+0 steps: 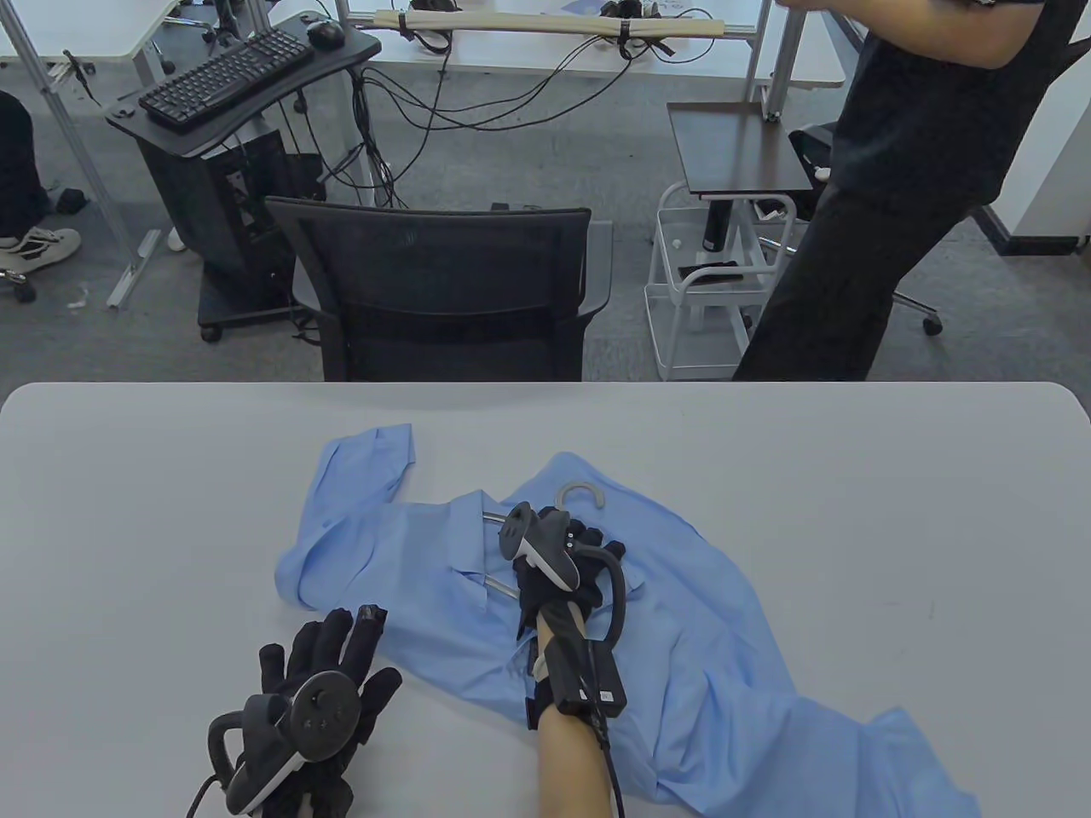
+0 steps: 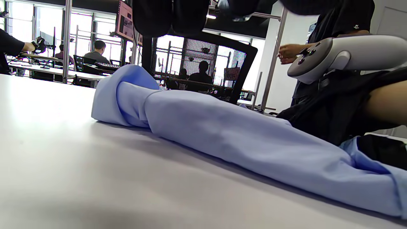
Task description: Remove long-sleeve shirt from gray hanger
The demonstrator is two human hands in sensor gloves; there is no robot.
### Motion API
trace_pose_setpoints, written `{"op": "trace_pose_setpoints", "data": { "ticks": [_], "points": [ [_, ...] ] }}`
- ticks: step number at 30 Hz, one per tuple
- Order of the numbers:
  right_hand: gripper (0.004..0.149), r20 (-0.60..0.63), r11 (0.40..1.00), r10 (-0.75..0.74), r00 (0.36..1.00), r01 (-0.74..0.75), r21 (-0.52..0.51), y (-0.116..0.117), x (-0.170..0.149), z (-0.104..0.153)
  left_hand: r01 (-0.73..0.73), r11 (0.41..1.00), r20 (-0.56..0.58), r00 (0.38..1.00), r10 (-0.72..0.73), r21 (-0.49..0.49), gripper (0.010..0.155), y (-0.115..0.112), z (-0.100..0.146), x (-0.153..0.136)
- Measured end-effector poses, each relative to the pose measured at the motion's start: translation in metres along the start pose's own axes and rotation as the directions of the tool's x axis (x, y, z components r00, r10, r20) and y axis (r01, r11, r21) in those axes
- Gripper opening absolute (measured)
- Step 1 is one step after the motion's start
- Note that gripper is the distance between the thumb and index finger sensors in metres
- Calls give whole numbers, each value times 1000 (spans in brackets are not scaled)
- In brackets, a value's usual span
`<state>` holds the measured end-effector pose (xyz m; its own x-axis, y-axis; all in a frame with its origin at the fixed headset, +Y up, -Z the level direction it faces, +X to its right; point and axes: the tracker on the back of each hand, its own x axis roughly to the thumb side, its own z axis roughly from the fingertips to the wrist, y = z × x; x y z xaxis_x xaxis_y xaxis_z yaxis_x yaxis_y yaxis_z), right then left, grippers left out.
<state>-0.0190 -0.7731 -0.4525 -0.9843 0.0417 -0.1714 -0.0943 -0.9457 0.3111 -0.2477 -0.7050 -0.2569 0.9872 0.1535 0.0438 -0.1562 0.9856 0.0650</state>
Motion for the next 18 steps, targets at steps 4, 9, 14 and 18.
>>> {"op": "trace_pose_setpoints", "data": {
  "ticks": [4, 9, 14, 18],
  "points": [
    [71, -1, 990, 108, 994, -108, -86, -4, 6, 7, -1, 999, 14, 1000, 1, 32, 68, 5, 2, 3],
    [74, 79, 961, 98, 992, -74, -266, -29, 4, 32, 0, 998, -4, 1000, 0, 65, 73, 6, 0, 3],
    [75, 292, 861, 167, 942, 5, -509, -58, 6, 83, -157, 982, -1, 987, 158, 104, 84, 15, 1, -1],
    [75, 394, 788, 268, 879, 35, -614, -60, 10, 125, -167, 972, 18, 986, 166, 164, 91, 24, 5, -1]
  ]
}}
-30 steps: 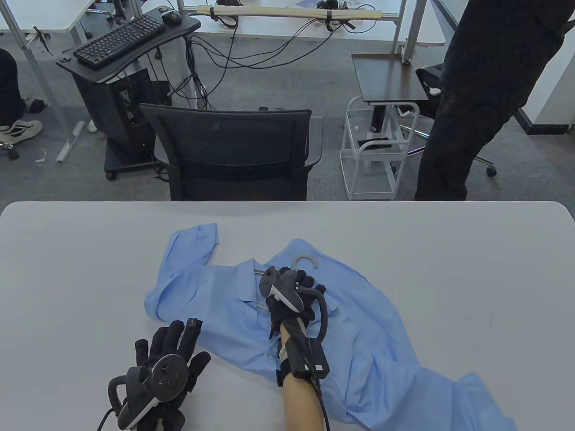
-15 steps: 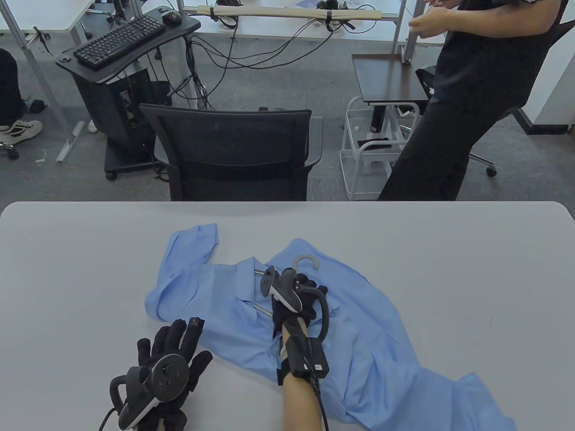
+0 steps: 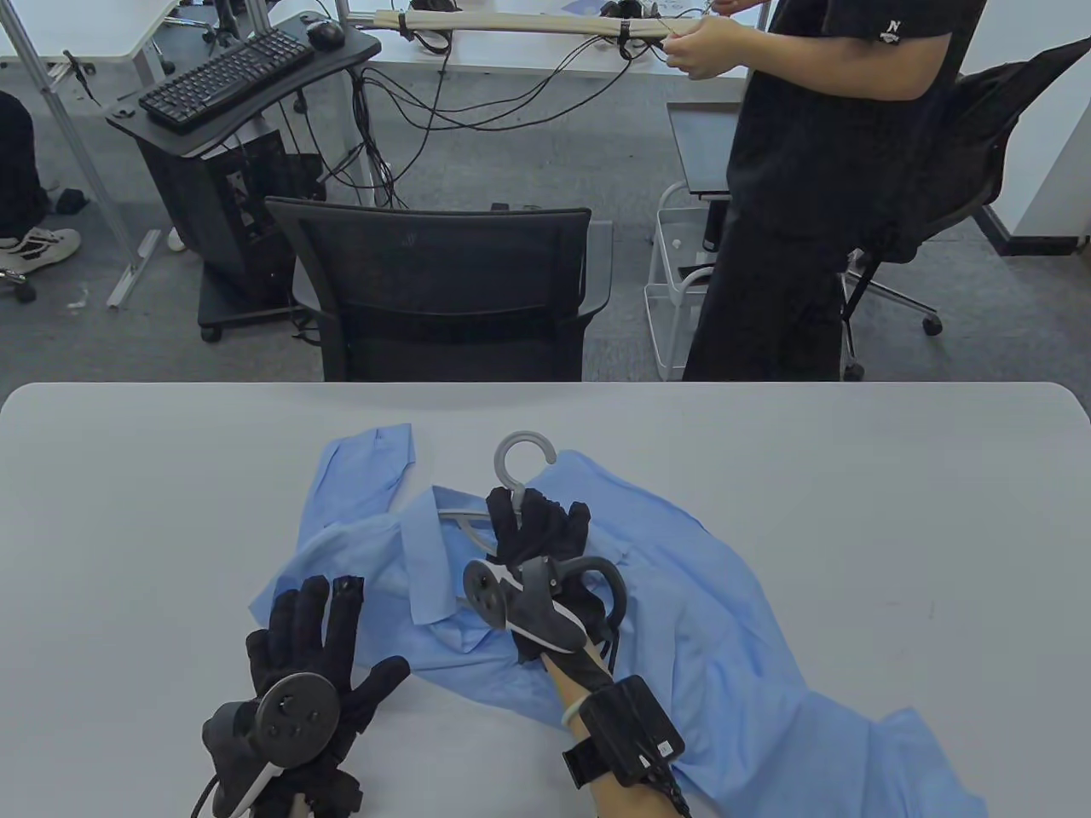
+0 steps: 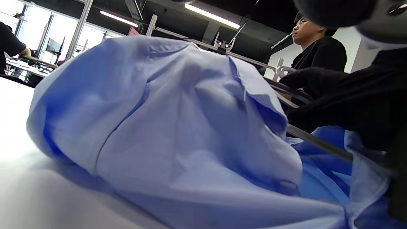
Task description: Remove long-sleeve shirt from gray hanger
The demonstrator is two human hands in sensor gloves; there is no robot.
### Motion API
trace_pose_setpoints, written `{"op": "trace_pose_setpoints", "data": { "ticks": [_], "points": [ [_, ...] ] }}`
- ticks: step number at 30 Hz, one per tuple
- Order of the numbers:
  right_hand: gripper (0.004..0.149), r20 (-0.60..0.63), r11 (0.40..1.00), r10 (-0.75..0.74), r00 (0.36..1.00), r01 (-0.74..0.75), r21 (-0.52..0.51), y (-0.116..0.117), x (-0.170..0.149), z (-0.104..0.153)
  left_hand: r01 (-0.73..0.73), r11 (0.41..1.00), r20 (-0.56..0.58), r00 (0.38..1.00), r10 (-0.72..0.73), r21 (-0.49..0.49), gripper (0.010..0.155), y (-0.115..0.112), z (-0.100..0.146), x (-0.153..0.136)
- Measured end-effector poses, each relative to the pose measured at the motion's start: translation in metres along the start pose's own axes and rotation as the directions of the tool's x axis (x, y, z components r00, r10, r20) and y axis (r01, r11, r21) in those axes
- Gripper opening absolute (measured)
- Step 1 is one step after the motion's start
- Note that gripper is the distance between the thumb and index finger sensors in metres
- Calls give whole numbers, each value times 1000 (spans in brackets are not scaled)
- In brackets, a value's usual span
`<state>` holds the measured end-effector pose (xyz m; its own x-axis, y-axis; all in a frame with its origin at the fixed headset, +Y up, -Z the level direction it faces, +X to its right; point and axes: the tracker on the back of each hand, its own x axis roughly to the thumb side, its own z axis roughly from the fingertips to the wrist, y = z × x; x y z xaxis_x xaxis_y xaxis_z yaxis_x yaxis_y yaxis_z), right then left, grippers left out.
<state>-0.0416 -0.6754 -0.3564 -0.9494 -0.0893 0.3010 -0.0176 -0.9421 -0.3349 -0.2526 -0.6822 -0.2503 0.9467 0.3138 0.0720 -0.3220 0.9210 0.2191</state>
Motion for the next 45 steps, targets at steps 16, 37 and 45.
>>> {"op": "trace_pose_setpoints", "data": {
  "ticks": [16, 37, 45],
  "points": [
    [76, 247, 951, 258, 934, -201, -233, -34, 67, 87, -47, 997, 58, 997, 50, -56, 99, -3, 14, 11],
    [76, 193, 975, 150, 970, -113, -192, -39, 54, 89, -142, 990, -131, 981, 141, 3, 68, -8, 12, -24],
    [76, 172, 983, 96, 980, -67, -171, -39, 47, 87, -187, 982, -167, 969, 183, -7, 67, -8, 12, -34]
  ]
}}
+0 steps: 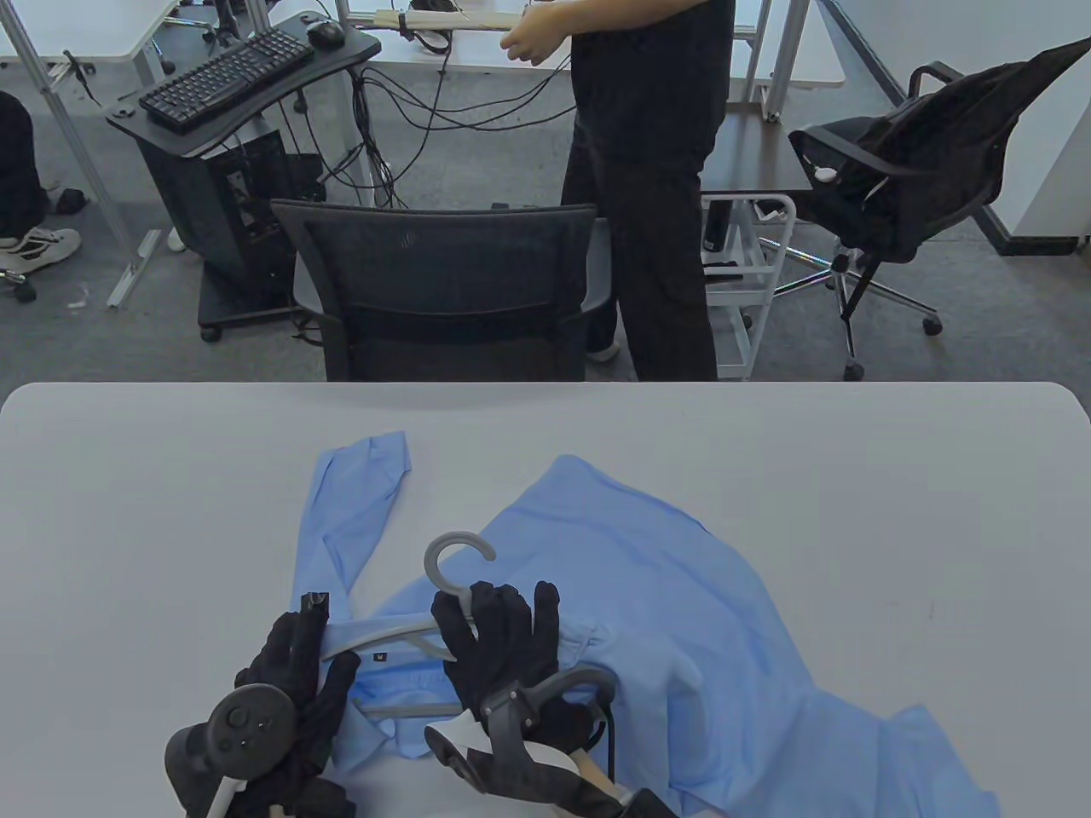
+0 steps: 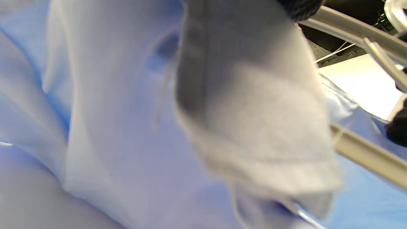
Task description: Remove long-sleeve shirt from gray hanger
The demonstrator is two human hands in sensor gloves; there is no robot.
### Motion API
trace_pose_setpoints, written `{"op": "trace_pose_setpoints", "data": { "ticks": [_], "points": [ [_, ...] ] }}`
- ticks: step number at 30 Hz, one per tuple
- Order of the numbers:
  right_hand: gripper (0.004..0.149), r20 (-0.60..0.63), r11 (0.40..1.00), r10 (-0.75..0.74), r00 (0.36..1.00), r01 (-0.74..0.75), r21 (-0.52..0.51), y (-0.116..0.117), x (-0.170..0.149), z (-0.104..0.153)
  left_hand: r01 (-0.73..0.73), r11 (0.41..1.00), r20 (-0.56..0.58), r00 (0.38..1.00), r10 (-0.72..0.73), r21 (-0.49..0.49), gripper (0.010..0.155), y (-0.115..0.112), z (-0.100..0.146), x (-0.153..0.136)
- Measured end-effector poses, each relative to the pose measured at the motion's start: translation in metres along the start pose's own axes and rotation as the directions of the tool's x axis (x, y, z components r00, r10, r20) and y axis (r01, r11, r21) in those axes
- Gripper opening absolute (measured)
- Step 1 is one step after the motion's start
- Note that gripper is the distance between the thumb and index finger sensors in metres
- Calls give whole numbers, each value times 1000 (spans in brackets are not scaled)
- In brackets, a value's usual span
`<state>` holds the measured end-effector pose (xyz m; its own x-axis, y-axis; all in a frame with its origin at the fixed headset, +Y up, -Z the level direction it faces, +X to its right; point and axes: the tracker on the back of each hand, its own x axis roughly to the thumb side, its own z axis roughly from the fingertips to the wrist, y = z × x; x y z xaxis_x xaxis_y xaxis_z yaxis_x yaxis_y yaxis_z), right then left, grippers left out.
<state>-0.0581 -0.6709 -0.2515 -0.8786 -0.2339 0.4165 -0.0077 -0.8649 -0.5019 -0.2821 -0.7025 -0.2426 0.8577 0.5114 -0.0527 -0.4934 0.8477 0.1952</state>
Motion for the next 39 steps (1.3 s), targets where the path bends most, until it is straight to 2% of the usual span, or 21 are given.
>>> {"op": "trace_pose_setpoints", "data": {
  "ticks": [5, 13, 18, 25, 32, 35, 39],
  "points": [
    [76, -26, 1000, -13, 1000, 13, -5, -1, -5, -1, -1, 1000, -23, 1000, 1, 14, 72, 1, 0, -4],
    [76, -54, 999, -34, 998, 35, 22, 4, -11, -1, -23, 1000, -32, 999, 23, 1, 60, 1, -2, -7],
    [76, -76, 998, -62, 995, 64, 28, 6, -17, -2, -165, 986, -76, 983, 166, 21, 54, 5, -2, -15],
    [76, -62, 999, -42, 997, 42, -1, 6, -15, -2, -206, 979, -149, 968, 203, -3, 56, 7, -2, -26],
    [76, -64, 999, -37, 997, 36, -5, 7, -17, -1, -292, 955, -229, 934, 275, -45, 60, 7, -3, -33],
    [76, -65, 999, -39, 997, 39, -4, 7, -17, -1, -319, 948, -229, 924, 306, -23, 58, 8, -3, -35],
    [76, -89, 998, -56, 995, 56, 3, 7, -21, -2, -436, 899, -247, 867, 433, 46, 56, 9, -3, -40]
  ]
}}
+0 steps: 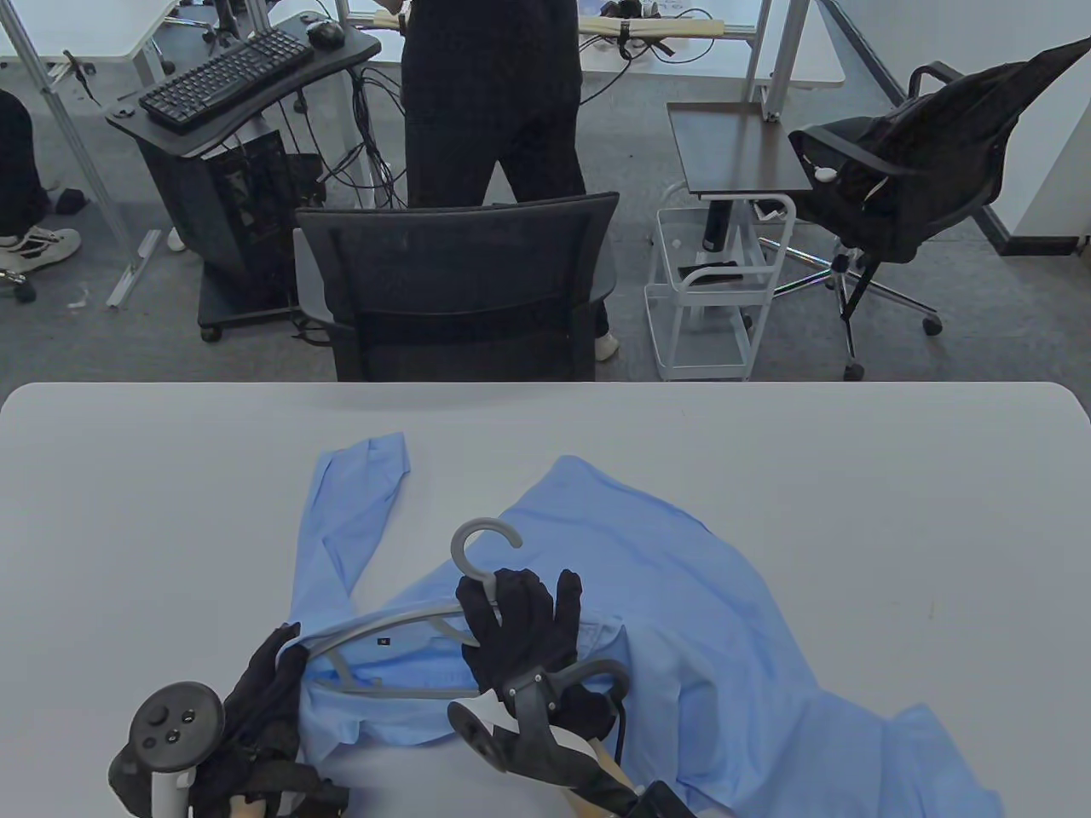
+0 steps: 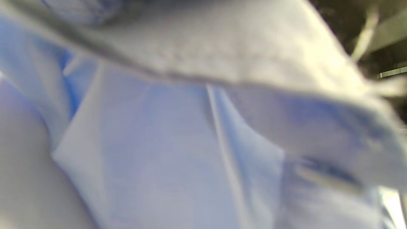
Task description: Remove long-sleeve shirt from gray hanger
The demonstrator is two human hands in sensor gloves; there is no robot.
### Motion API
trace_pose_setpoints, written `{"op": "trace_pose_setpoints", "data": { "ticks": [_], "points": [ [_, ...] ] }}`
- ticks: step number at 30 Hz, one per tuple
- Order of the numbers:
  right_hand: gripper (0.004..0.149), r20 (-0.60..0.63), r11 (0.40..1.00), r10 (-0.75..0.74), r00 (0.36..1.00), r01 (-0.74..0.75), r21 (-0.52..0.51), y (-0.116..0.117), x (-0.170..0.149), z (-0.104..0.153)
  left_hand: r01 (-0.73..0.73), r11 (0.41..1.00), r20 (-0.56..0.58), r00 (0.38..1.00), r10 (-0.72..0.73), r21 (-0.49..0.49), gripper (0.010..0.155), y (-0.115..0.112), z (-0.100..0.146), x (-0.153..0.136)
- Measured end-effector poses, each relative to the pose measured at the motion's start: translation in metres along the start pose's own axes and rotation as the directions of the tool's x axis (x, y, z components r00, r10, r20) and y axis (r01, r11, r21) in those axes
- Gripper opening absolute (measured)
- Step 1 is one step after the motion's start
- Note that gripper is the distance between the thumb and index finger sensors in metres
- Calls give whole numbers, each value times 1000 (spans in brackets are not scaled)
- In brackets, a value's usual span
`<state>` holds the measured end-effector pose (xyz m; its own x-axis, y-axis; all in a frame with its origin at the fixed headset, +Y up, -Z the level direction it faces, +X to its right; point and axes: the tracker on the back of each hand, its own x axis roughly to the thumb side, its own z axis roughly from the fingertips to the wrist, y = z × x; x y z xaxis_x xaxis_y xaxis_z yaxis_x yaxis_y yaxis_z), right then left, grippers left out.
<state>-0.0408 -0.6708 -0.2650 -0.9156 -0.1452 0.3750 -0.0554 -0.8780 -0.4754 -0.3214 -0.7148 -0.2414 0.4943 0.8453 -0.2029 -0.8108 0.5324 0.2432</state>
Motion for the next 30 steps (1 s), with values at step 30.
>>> {"op": "trace_pose_setpoints", "data": {
  "ticks": [30],
  "points": [
    [75, -64, 996, -77, 995, 80, 38, 2, -20, -3, -331, 936, -130, 940, 316, -118, 59, 6, -15, -28]
  ]
}}
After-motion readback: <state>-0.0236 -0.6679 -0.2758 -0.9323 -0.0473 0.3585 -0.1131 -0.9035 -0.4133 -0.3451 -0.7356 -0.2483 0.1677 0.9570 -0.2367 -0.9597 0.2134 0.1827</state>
